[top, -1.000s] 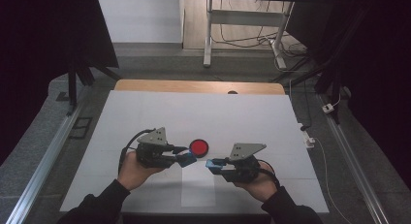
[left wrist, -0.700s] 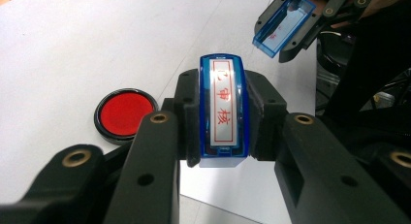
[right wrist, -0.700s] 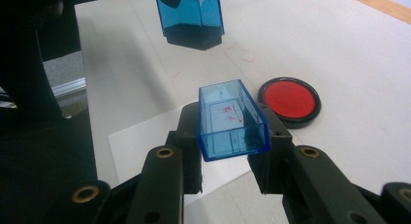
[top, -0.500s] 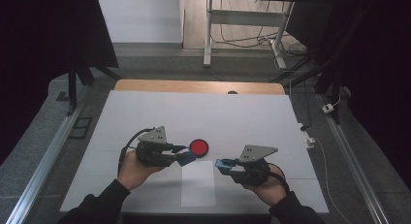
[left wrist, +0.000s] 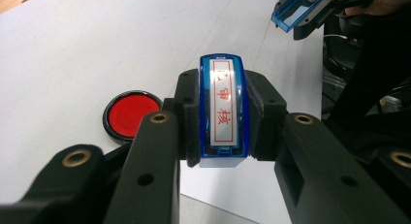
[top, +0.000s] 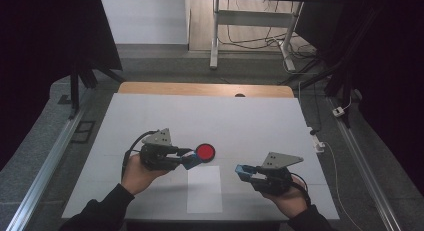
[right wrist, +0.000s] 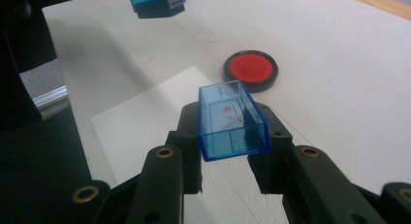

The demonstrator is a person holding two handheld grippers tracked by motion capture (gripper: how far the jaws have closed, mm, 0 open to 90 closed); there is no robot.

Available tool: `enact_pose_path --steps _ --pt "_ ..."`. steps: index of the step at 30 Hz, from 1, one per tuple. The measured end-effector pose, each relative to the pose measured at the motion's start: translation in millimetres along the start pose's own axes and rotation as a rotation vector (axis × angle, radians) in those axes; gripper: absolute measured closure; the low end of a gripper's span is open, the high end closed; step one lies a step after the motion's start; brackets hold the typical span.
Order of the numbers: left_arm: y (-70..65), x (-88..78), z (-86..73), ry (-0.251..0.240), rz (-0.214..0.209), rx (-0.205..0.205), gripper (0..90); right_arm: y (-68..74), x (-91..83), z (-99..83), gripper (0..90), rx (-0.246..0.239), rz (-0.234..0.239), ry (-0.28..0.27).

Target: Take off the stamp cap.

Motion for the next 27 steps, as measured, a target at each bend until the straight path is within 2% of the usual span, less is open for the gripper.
enact_pose_path --steps 12,27 --pt "4.5 -0.7 3.0 -0.006 0.016 -0.006 70.3 -14.1 -23.7 -14.5 68.8 0.052 -0.064 -0.016" --pt "11.0 1.7 7.6 -0.008 0.026 -0.013 70.3 -20.6 -44.0 -29.6 68.8 0.108 -0.108 -0.022"
Point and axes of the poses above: each handheld gripper's, and its own axes: x roughly forward along the jaws, z roughly out of its top, y roughly to its left, the point moved 10 cm from there along x, roughly forward along the jaws, and after that the axes turned 10 degrees about x, right-handed, at the moved point
